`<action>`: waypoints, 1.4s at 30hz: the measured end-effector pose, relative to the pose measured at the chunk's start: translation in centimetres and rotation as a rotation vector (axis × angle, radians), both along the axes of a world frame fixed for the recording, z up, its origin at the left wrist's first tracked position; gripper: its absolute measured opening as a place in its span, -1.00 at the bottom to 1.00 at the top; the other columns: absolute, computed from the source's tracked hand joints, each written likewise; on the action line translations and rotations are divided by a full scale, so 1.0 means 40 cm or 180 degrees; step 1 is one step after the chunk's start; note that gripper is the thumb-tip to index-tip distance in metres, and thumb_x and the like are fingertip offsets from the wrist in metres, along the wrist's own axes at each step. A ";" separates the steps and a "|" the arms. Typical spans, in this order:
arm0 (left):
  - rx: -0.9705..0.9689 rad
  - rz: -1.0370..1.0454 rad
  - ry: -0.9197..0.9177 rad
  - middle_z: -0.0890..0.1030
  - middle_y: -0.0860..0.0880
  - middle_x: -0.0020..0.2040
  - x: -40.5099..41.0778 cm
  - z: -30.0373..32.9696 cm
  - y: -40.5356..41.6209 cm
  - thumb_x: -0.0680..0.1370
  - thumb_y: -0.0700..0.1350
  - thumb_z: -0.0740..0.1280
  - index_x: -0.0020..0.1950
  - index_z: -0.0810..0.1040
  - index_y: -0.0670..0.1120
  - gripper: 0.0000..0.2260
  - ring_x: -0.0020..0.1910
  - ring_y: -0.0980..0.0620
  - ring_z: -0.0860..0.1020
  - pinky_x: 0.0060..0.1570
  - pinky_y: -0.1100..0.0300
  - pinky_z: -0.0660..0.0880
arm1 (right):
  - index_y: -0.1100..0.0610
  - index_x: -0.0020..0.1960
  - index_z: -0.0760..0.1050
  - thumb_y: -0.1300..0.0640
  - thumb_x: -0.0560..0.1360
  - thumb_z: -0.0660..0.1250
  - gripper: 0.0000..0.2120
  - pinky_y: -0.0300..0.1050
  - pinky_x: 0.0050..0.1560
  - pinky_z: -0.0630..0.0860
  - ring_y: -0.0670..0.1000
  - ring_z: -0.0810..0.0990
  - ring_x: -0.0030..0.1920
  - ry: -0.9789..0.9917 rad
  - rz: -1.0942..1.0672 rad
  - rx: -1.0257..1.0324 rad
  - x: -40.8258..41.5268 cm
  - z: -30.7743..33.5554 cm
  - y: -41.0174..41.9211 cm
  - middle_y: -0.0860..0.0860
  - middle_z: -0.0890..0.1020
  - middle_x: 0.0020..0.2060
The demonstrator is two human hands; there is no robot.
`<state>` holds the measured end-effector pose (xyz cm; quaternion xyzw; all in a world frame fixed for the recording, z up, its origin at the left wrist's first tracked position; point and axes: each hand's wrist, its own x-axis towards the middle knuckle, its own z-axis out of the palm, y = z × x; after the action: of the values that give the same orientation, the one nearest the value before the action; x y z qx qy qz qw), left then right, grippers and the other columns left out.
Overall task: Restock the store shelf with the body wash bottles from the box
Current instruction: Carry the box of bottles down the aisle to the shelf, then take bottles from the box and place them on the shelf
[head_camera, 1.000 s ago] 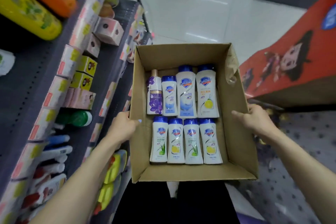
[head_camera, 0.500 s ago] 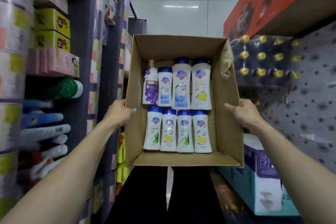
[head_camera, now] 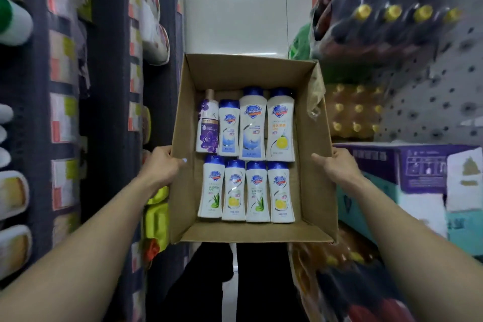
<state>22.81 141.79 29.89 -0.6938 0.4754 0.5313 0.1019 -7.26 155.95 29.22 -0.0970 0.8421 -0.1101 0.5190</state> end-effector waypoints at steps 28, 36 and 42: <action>-0.0247 -0.0112 -0.0368 0.61 -0.15 0.16 0.301 -0.941 0.486 0.52 -0.09 0.33 0.27 0.52 -0.14 -0.67 0.10 -0.16 0.58 0.11 0.03 0.52 | 0.21 0.26 0.53 0.07 0.51 0.32 -0.63 0.09 0.21 0.50 0.23 0.57 0.19 0.0674 0.0107 -0.0011 0.350 -0.954 0.460 0.20 0.63 0.15; -0.0346 -0.0086 -0.0234 0.63 -0.14 0.14 0.313 -0.977 0.477 0.52 -0.05 0.33 0.23 0.54 -0.10 -0.69 0.07 -0.13 0.60 0.13 -0.04 0.55 | 0.16 0.21 0.57 0.06 0.50 0.32 -0.67 0.16 0.20 0.51 0.22 0.59 0.16 0.0819 0.0203 -0.0220 0.361 -0.981 0.463 0.17 0.66 0.12; -0.0521 -0.0116 -0.0269 0.60 -0.13 0.20 0.284 -0.979 0.421 0.54 -0.04 0.32 0.29 0.50 -0.11 -0.66 0.14 -0.14 0.58 0.13 0.02 0.53 | 0.15 0.22 0.56 0.02 0.49 0.33 -0.64 0.19 0.19 0.52 0.24 0.58 0.17 0.0823 0.0064 -0.0283 0.352 -1.006 0.404 0.18 0.65 0.12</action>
<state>34.18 158.65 -9.27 -0.7128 0.5251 0.4590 0.0745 6.81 172.12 -11.02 -0.1418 0.8953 -0.1286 0.4024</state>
